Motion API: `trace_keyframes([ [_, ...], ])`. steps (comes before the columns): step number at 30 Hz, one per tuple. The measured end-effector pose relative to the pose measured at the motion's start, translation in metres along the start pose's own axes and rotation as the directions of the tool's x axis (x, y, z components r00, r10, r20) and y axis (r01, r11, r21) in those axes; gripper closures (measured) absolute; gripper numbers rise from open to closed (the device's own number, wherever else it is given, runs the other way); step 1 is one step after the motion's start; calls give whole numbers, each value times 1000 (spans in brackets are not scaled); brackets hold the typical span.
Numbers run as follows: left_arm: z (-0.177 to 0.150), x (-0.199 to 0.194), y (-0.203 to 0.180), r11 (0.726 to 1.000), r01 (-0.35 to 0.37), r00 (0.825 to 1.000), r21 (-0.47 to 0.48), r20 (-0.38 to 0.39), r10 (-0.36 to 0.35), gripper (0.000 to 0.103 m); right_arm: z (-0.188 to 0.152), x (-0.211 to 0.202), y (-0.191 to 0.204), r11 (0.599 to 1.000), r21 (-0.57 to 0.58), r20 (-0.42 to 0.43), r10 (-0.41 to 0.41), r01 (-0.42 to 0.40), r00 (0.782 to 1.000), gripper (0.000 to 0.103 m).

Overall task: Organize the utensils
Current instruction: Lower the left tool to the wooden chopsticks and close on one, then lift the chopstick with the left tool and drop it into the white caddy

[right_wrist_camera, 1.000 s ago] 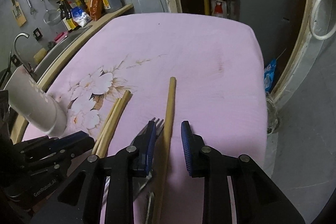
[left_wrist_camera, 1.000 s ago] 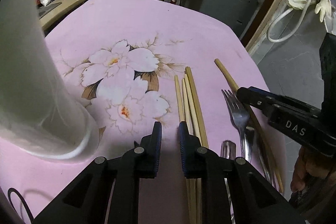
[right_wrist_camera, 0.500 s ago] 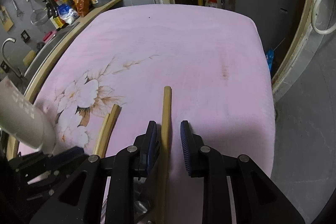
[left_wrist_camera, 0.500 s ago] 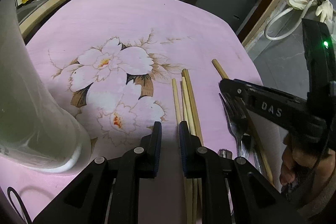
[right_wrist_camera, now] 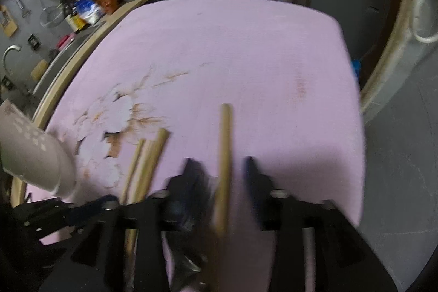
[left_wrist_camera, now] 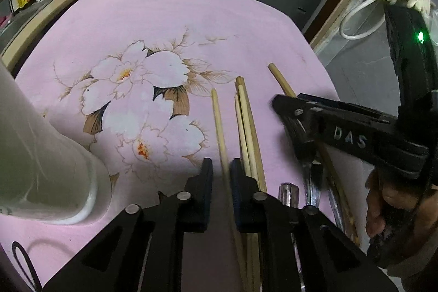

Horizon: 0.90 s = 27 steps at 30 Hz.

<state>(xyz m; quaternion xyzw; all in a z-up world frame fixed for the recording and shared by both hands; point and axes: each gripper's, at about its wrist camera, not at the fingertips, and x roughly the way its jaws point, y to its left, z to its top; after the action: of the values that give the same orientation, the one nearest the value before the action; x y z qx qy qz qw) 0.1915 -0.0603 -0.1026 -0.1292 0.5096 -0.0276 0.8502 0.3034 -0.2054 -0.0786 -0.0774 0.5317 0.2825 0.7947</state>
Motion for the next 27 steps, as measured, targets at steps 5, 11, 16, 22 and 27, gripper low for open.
trace_keyframes([
  [5,0,0,-3,1000,5,1000,-27,8,-5,101,-1,4,14,998,-19,1,-55,55,998,89],
  [11,-14,-14,5,999,25,1000,-26,14,-24,101,3,7,-5,997,72,-31,4,-2,1000,95],
  [16,-21,-32,9,999,41,998,-32,48,-39,101,10,7,-1,997,72,-40,-18,21,999,97],
  [22,-40,-83,10,997,73,975,-31,212,-64,101,-11,-41,-2,990,105,179,71,-91,981,98],
  [27,-50,-144,15,992,116,927,-53,364,-89,101,-31,-116,9,983,102,399,100,-152,912,98],
])
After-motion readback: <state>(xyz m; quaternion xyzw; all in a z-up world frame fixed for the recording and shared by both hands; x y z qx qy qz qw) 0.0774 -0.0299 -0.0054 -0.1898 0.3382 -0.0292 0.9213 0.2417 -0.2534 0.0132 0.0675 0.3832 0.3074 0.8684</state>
